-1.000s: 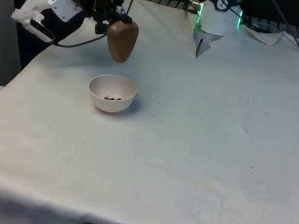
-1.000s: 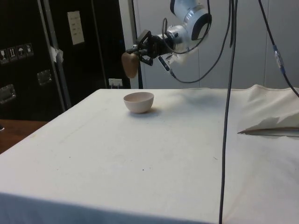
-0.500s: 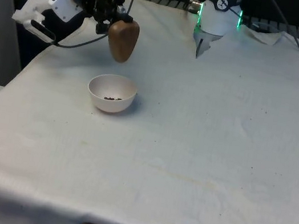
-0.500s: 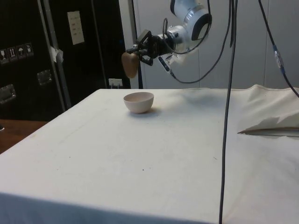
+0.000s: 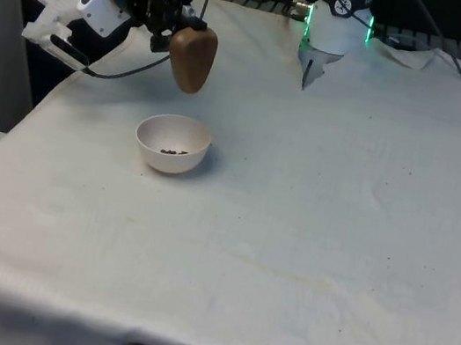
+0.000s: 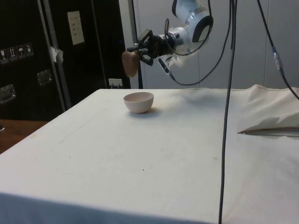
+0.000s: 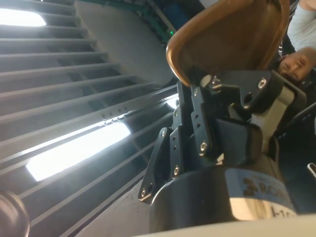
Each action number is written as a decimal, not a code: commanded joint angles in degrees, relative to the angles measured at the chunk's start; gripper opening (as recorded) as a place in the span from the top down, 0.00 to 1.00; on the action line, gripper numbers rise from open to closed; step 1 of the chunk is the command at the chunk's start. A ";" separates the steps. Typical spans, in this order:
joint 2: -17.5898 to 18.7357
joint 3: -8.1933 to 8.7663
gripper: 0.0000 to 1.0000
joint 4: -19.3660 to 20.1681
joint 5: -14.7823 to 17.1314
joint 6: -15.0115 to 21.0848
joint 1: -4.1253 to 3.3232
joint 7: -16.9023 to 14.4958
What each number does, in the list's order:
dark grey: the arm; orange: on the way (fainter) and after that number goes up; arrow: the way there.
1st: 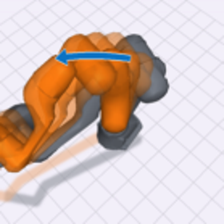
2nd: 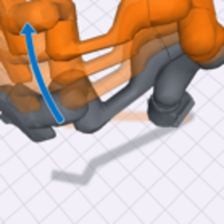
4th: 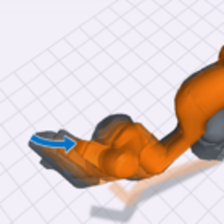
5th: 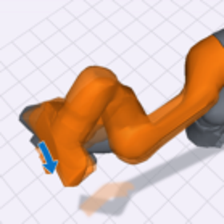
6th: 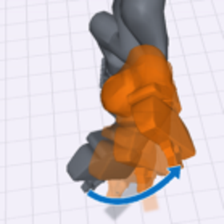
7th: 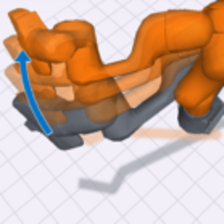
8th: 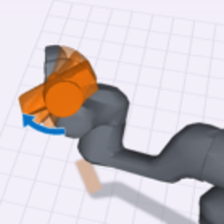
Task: Pour the coffee beans from the cup into the bowl.
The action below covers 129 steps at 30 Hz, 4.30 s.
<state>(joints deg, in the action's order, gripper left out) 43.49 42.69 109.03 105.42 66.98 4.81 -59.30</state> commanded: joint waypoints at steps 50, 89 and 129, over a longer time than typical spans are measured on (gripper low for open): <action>-7.10 3.27 1.00 2.41 -6.42 6.76 -6.70 -2.52; -15.53 -1.26 1.00 4.18 -16.84 21.54 -10.83 -3.61; -21.72 -11.17 1.00 4.30 -26.76 35.98 -11.00 -0.86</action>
<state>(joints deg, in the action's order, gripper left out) 22.35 31.23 112.76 79.18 101.36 -5.39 -60.79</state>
